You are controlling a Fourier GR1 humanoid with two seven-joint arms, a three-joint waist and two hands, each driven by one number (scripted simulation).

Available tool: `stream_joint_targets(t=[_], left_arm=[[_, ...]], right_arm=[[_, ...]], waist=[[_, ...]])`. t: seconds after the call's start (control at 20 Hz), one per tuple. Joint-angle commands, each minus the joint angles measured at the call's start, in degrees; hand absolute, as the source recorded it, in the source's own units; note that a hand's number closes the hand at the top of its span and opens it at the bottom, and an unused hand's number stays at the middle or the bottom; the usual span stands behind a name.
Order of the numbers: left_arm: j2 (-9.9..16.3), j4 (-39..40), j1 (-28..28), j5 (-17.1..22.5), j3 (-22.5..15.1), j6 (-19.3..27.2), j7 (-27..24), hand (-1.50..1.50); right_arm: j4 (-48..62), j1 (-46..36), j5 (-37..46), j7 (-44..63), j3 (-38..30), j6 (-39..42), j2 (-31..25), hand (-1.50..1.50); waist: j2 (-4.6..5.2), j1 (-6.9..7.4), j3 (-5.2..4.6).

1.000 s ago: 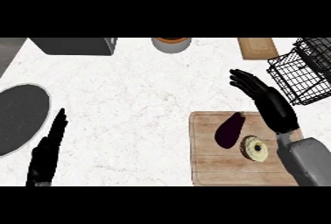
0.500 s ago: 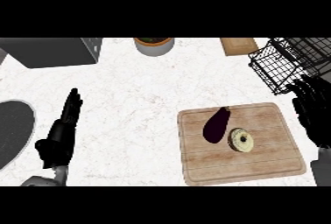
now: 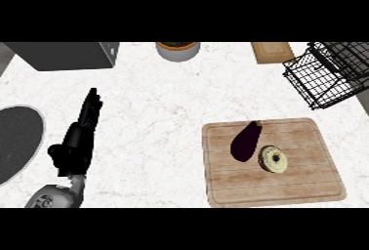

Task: Pick the cupcake from the cutting board and place it in the tiered basket

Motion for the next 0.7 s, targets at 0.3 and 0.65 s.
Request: stream_joint_targets(t=[0.3, 0.65], left_arm=[[-0.29, -0.67, -2.5, -0.91, -0.03, 0.64, 2.73, 0.0], [-1.34, -1.2, -1.23, -2.26, -2.15, 0.02, 2.4, 0.0]], right_arm=[[-17.55, 8.09, 27.73, 5.59, -8.79, -3.55, -21.32, -1.5], [-38.25, 11.52, 35.52, 26.16, -7.01, -10.22, -24.01, -1.5]], waist=[[-0.05, 0.2, -0.37], [0.1, 1.85, -0.27]])
